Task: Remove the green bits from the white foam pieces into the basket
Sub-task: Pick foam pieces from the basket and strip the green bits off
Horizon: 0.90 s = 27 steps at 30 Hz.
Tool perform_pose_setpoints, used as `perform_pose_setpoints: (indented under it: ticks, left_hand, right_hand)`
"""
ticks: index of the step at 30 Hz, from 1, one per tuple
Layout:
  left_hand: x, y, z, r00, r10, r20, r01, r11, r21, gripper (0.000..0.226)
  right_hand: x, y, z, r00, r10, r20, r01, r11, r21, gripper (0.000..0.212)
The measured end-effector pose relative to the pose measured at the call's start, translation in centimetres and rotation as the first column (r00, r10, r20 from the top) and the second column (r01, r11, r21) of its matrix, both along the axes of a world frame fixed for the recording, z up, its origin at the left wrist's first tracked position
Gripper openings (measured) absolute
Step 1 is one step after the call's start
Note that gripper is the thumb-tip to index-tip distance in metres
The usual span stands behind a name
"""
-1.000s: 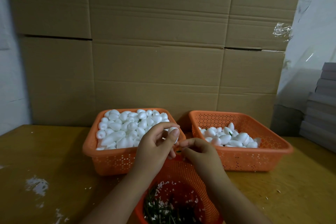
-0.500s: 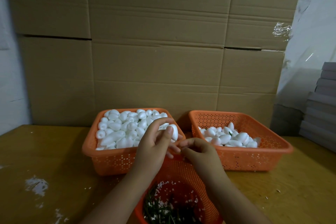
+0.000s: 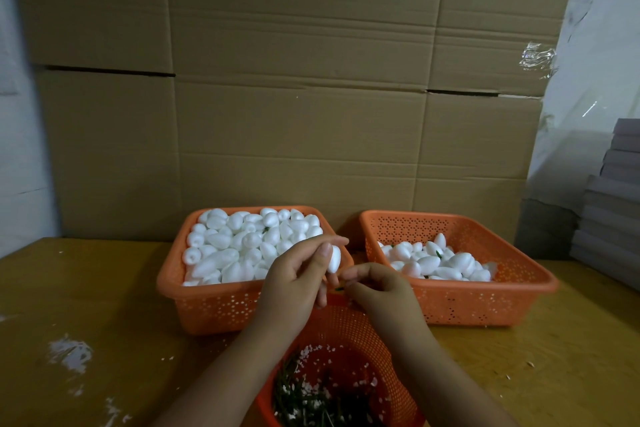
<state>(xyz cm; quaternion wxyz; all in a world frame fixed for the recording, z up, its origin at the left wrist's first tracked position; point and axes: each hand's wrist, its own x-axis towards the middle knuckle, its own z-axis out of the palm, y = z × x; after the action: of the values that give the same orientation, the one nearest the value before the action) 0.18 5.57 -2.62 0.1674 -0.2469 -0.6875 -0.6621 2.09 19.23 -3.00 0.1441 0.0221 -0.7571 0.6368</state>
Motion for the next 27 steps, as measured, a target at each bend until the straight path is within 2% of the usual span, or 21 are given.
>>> perform_pose_setpoints:
  ticks: [8, 10, 13, 18, 22, 27]
  left_hand:
    - [0.27, 0.12, 0.3, 0.995, -0.02, 0.095, 0.013, 0.997, 0.074, 0.02]
    - [0.37, 0.17, 0.27, 0.992, -0.043, 0.116, 0.035, 0.997, 0.07, 0.028]
    - [0.38, 0.32, 0.22, 0.994, -0.04, 0.098, 0.036, 0.999, 0.038, 0.036]
    - [0.25, 0.32, 0.23, 0.997, -0.032, 0.075, 0.031, 0.999, 0.023, 0.022]
    - [0.36, 0.35, 0.2, 0.997, -0.036, 0.061, 0.037, 0.999, -0.009, 0.035]
    - [0.3, 0.38, 0.14, 0.996, -0.017, 0.09, 0.015, 1.0, 0.023, 0.03]
  right_hand:
    - [0.05, -0.01, 0.04, 1.0, -0.003, 0.006, 0.003, 1.0, -0.018, 0.017]
    - [0.08, -0.02, 0.06, 1.0, -0.01, 0.006, 0.01, 1.0, -0.011, 0.018]
    - [0.13, 0.02, -0.03, 1.0, -0.014, 0.008, 0.014, 1.0, 0.002, 0.018]
    - [0.02, 0.02, -0.06, 1.0, -0.009, 0.007, 0.009, 1.0, -0.004, 0.017]
    - [-0.08, -0.06, -0.07, 1.0, -0.007, 0.0, 0.007, 1.0, -0.009, 0.013]
    - [-0.07, -0.04, -0.06, 1.0, -0.004, -0.001, 0.004, 1.0, -0.021, 0.017]
